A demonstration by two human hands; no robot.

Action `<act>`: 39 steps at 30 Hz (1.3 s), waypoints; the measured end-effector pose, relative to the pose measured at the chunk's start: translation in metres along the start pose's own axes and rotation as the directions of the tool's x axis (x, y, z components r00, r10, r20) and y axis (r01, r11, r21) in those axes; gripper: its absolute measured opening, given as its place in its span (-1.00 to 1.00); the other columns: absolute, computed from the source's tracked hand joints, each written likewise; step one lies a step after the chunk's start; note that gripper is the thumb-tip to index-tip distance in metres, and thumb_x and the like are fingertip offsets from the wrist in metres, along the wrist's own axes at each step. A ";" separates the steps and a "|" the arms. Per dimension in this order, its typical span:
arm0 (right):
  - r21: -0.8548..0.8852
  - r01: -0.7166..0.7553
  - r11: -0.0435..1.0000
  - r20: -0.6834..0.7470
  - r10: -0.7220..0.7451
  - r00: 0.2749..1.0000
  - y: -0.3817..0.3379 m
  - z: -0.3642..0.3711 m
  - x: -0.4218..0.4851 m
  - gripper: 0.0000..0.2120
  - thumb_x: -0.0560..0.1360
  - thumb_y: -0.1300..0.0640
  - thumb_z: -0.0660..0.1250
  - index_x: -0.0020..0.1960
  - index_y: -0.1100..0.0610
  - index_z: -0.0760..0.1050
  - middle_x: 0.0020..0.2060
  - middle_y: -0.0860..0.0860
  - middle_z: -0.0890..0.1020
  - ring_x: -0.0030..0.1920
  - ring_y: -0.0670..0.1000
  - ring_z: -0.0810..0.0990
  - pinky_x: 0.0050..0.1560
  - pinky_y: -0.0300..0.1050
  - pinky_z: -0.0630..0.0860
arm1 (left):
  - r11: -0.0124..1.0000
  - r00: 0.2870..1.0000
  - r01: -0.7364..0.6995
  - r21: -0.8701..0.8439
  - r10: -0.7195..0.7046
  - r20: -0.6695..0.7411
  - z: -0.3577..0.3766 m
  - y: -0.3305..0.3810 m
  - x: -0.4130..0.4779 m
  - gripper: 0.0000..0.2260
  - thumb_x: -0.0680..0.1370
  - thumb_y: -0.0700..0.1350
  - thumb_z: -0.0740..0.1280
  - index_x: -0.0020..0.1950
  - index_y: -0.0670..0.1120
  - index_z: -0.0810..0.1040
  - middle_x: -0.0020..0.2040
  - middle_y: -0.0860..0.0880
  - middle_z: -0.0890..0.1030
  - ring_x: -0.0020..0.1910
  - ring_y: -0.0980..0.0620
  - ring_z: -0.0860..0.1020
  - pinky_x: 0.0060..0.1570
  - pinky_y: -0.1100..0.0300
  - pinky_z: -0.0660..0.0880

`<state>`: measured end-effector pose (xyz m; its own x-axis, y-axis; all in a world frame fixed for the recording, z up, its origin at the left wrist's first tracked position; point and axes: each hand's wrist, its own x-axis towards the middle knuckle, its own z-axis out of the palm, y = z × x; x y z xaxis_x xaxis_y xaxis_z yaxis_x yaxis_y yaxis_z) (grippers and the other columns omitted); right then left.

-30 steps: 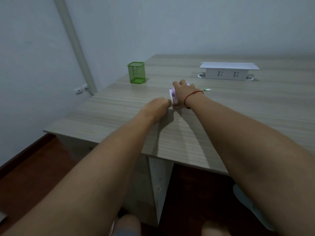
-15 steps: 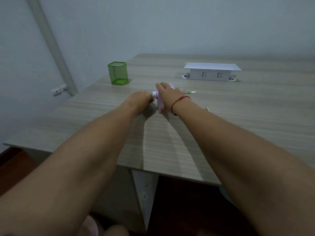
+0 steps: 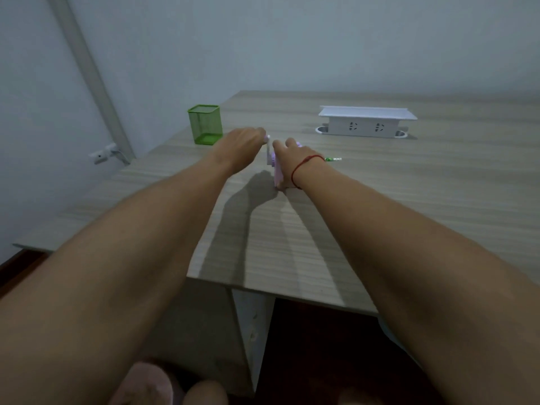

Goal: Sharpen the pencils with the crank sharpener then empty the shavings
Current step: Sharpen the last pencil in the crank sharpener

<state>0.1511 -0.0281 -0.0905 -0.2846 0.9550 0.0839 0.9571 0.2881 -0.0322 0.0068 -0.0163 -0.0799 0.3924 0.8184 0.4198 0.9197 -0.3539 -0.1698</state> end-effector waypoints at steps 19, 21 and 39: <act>-0.005 -0.041 0.999 0.004 0.041 0.999 -0.009 -0.001 0.001 -0.19 0.27 -0.03 0.53 0.40 0.07 0.22 0.35 0.12 0.32 0.35 0.27 0.40 0.29 0.32 0.39 | 0.998 0.997 -0.060 -0.033 0.061 0.036 -0.009 0.023 -0.047 -0.79 0.60 -0.30 0.10 0.18 -0.24 0.45 -0.04 -0.33 0.58 -0.09 -0.34 0.54 -0.25 0.03 0.26; -0.001 -0.035 0.999 -0.001 0.035 0.999 -0.009 0.000 0.000 -0.21 0.27 -0.03 0.53 0.38 0.08 0.23 0.34 0.12 0.32 0.35 0.27 0.40 0.29 0.32 0.39 | 0.999 0.996 -0.052 -0.012 0.053 0.068 -0.006 0.023 -0.047 -0.81 0.61 -0.29 0.12 0.15 -0.26 0.46 -0.03 -0.32 0.58 -0.09 -0.32 0.55 -0.24 0.03 0.28; 0.001 0.065 0.998 -0.082 -0.065 0.995 0.006 0.009 0.008 -0.26 0.30 -0.01 0.51 0.37 0.07 0.25 0.32 0.10 0.35 0.30 0.24 0.43 0.24 0.16 0.44 | 0.998 0.968 -0.002 0.067 -0.015 0.249 0.035 0.001 0.001 -0.76 0.58 -0.22 0.18 0.20 -0.16 0.53 0.06 -0.24 0.59 0.03 -0.25 0.57 -0.10 0.01 0.42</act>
<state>0.1545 -0.0181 -0.0991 -0.3407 0.9253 0.1668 0.9365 0.3497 -0.0272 0.0081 0.0000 -0.1109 0.3690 0.9105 0.1867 0.9174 -0.3245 -0.2306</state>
